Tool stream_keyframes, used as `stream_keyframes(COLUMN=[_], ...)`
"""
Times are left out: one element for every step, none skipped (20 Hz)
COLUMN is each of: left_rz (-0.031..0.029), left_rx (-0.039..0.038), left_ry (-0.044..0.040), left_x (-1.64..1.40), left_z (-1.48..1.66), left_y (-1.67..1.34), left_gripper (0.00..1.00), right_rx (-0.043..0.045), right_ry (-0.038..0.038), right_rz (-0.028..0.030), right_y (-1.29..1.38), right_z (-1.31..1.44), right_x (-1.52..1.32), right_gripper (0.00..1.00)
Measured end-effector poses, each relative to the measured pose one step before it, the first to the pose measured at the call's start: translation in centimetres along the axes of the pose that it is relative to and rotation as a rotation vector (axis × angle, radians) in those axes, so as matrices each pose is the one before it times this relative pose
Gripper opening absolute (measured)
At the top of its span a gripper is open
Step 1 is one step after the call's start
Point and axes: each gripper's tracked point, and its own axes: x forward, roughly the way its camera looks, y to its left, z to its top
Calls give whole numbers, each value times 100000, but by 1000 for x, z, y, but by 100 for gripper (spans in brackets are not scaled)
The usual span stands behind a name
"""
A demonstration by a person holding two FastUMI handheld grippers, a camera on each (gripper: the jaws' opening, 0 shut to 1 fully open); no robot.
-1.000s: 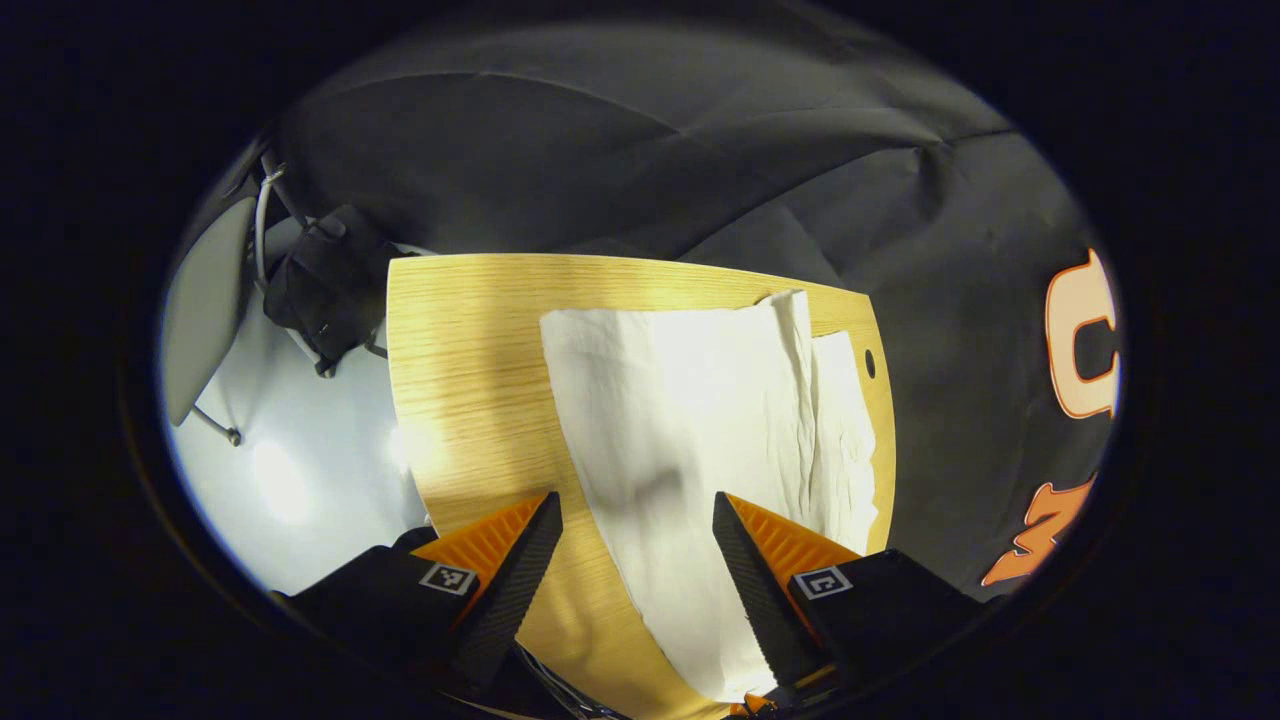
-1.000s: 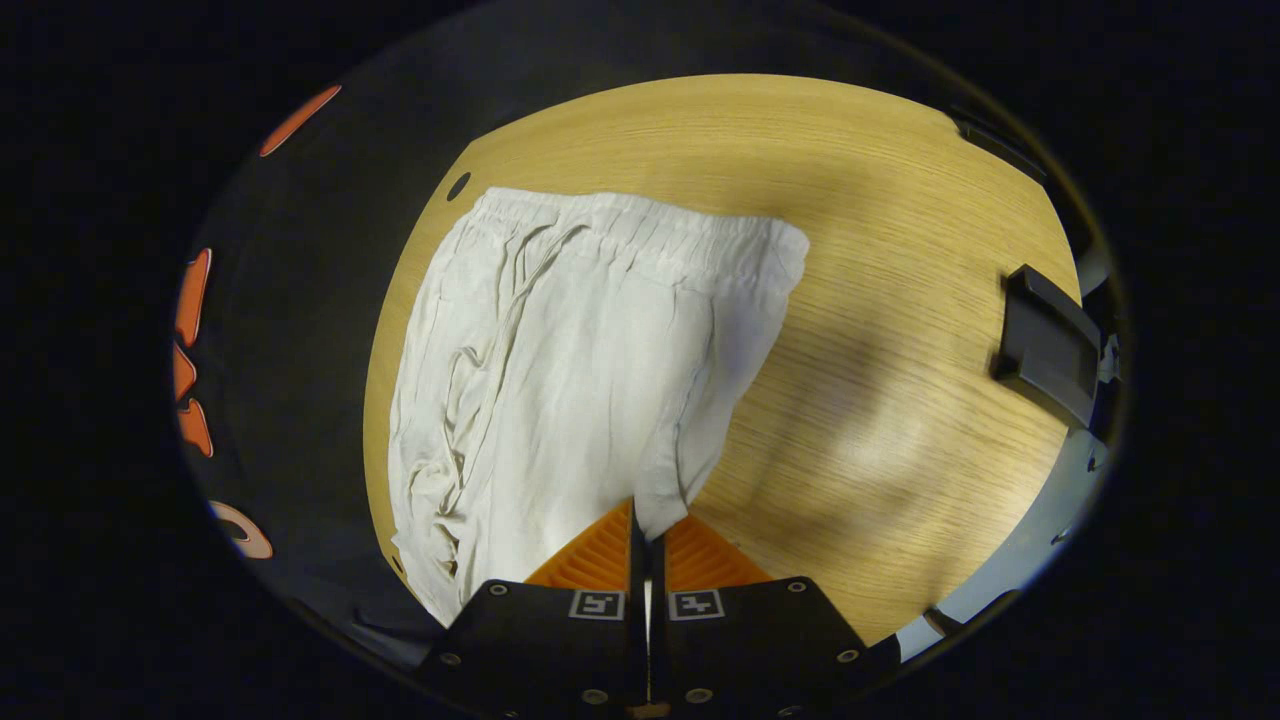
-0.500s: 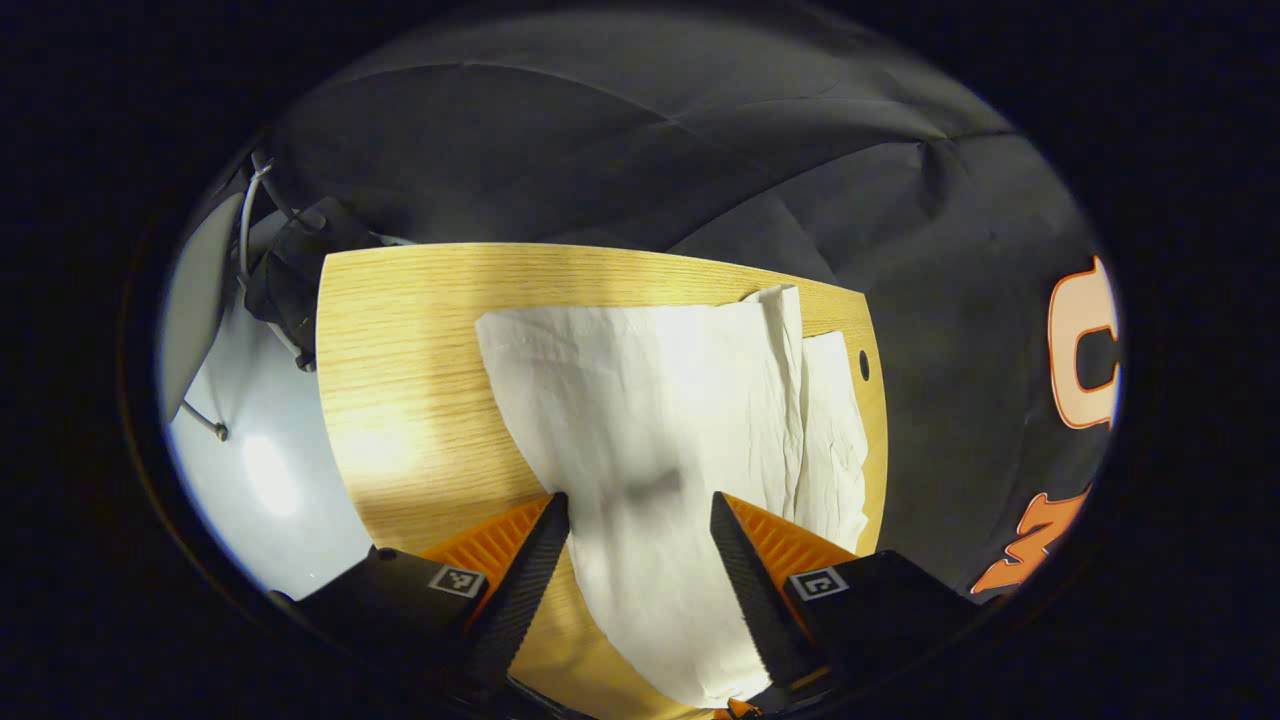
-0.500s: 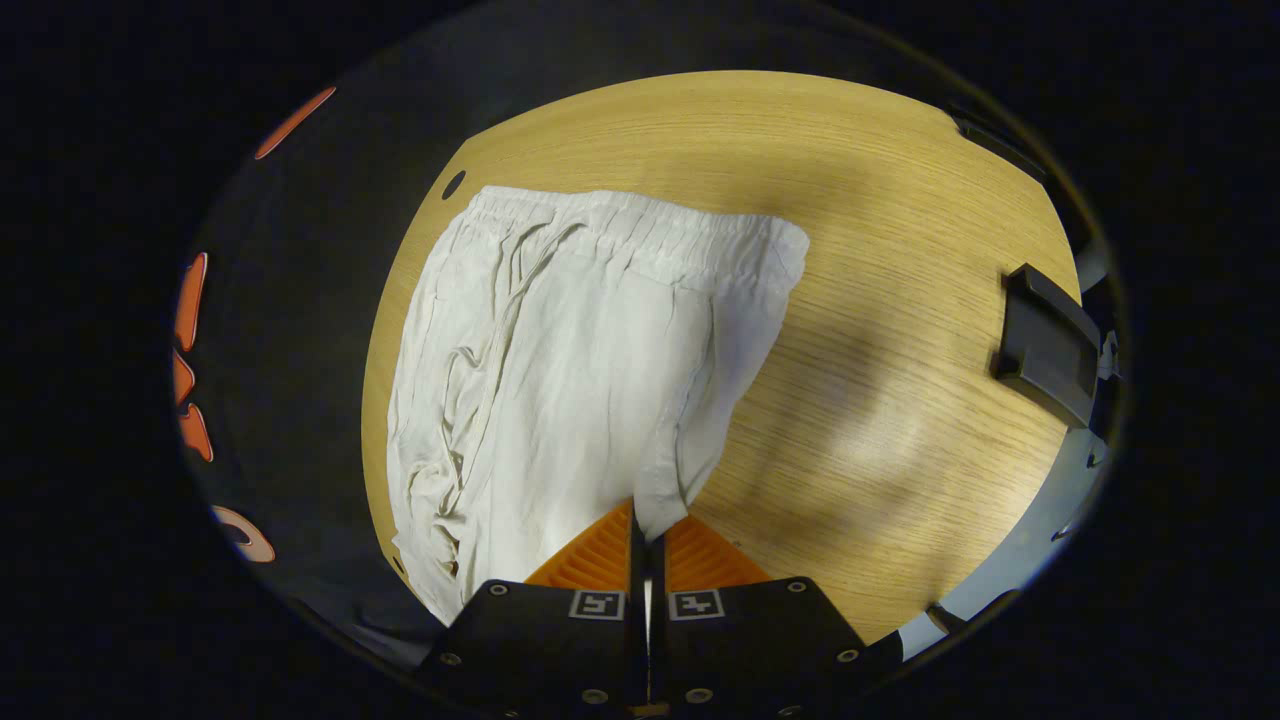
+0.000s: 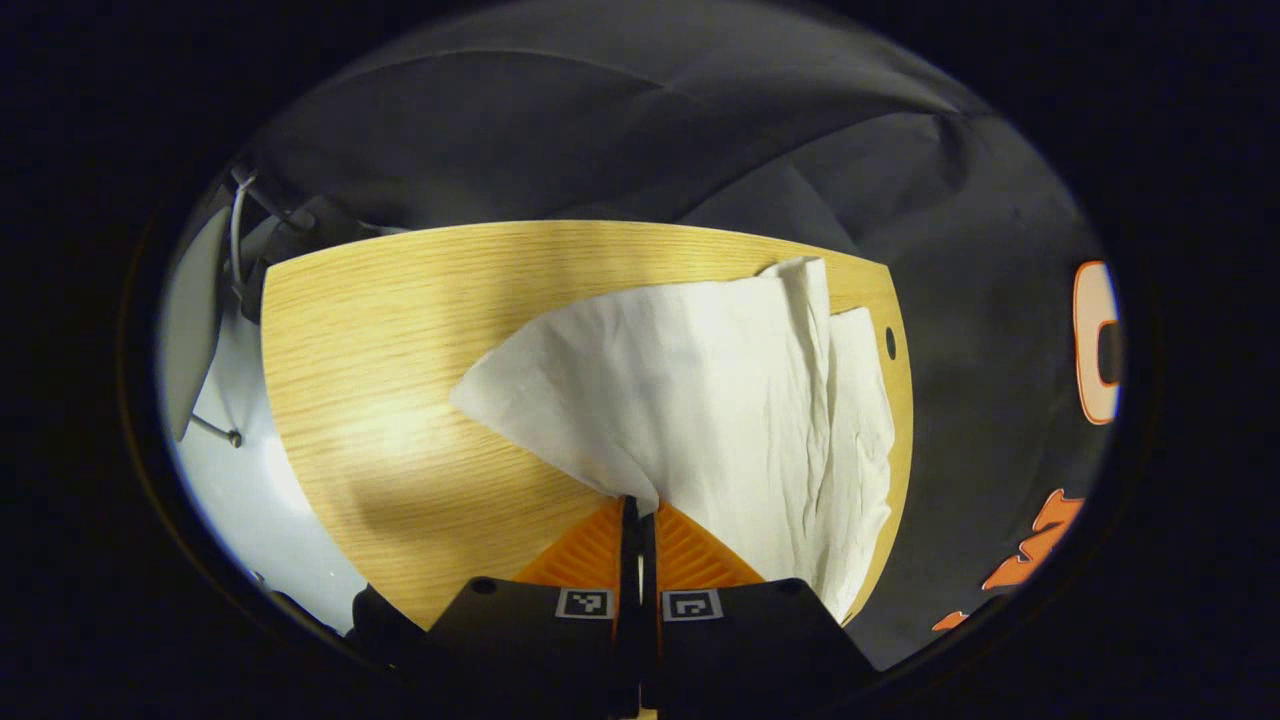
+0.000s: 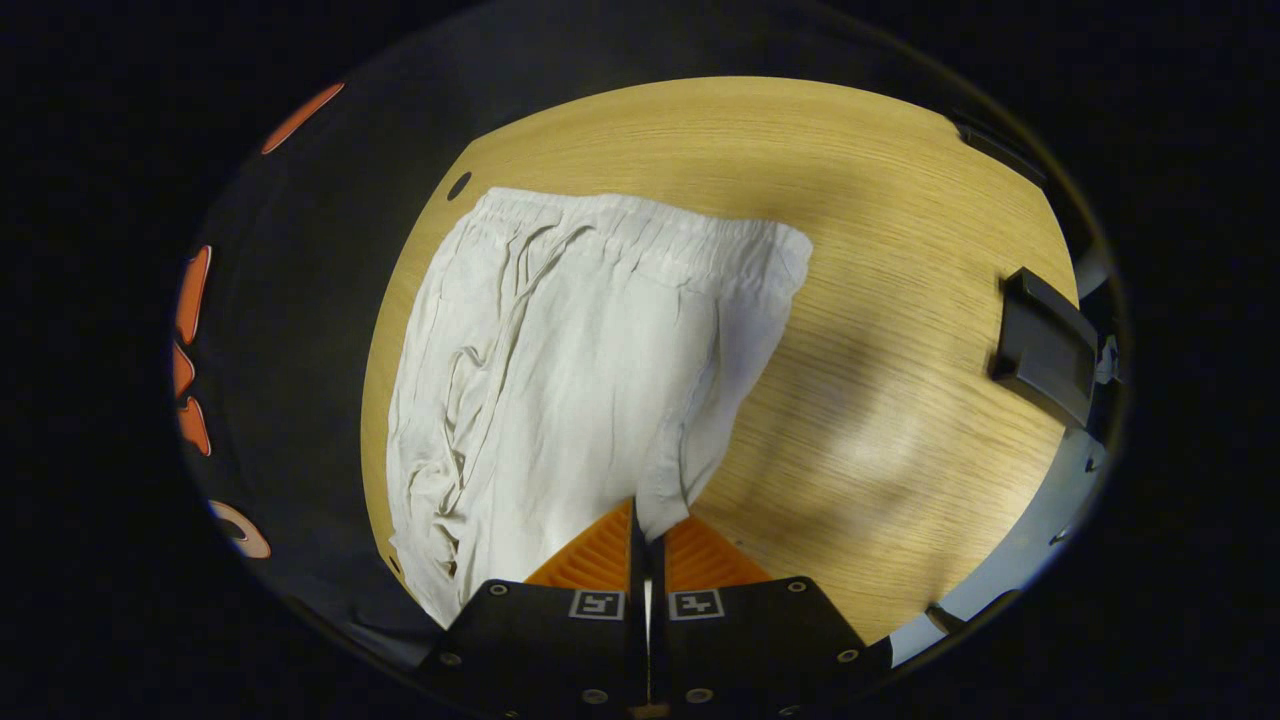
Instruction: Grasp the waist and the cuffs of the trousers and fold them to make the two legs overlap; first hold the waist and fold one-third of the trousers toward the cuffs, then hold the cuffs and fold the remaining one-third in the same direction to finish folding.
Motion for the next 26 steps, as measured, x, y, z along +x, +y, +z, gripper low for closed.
stream_keyframes(left_rz=[-1525,-1404,-1569,-2308,-2537,-3189,-2463,-2629,-2260,-1796,-1472,-800,-82,-163,-319,-237,-72,-374,-430,-36,195,513,230,82,460,345], left_rx=[1815,1920,1259,550,106,76,600,849,841,846,1007,936,830,629,384,550,737,373,661,1119,1485,1051,653,753,1323,2402], left_ry=[-13,-103,-229,-85,-101,-157,-266,-85,-42,-546,-218,-37,-13,-24,-410,-218,-445,-514,-198,-677,-871,-883,-610,-92,118,1188], left_x=[130,-29,36,-60,-330,-457,-668,-274,-136,137,216,372,614,919,993,883,798,1067,990,1236,1152,1508,1418,1444,1487,1487], left_z=[-78,102,245,462,500,615,568,575,548,751,518,492,538,495,389,495,378,607,394,730,684,425,496,366,100,-145], left_y=[-547,-688,-991,-1188,-1236,-1358,-1102,-1271,-1303,-1365,-1183,-920,-894,-905,-1154,-999,-756,-1166,-1086,-900,-926,-775,-744,-760,-387,-259], left_gripper=[4,4,4,4,4,4,4,4,4,4,4,4,4,4,4,4,4,4,4,4,4,4,4,4,4,4], right_rx=[-872,-1267,-1740,-1503,-512,318,479,417,90,-247,-297,-399,-386,-139,-176,-500,-1039,-1115,-1106,-730,-799,-1320,-1879,-1707,-1531,-659], right_ry=[-909,-1053,-1178,-1201,-355,-361,-612,-102,368,124,-139,-243,48,488,548,510,673,304,536,650,468,198,431,794,760,1330], right_rz=[-236,-126,-88,165,-113,998,1713,1357,1056,1042,962,881,601,720,856,471,193,-62,-166,-192,-134,-499,-999,-902,52,-90], right_y=[142,228,288,495,563,921,1211,1111,1134,1118,1175,1116,1137,1112,1281,1275,1205,1156,1076,1098,989,865,765,600,682,380], right_z=[56,114,204,213,90,229,307,368,275,527,547,633,622,598,620,548,687,558,641,562,874,922,530,358,325,-84], right_x=[-415,-505,-563,-487,-648,-622,-518,-356,-305,-213,-108,80,176,303,483,574,609,610,818,813,955,1078,1190,1484,1381,1122], right_gripper=[1,1,2,2,1,2,2,2,2,2,2,2,2,2,2,2,1,2,1,1,1,1,2,2,2,2])
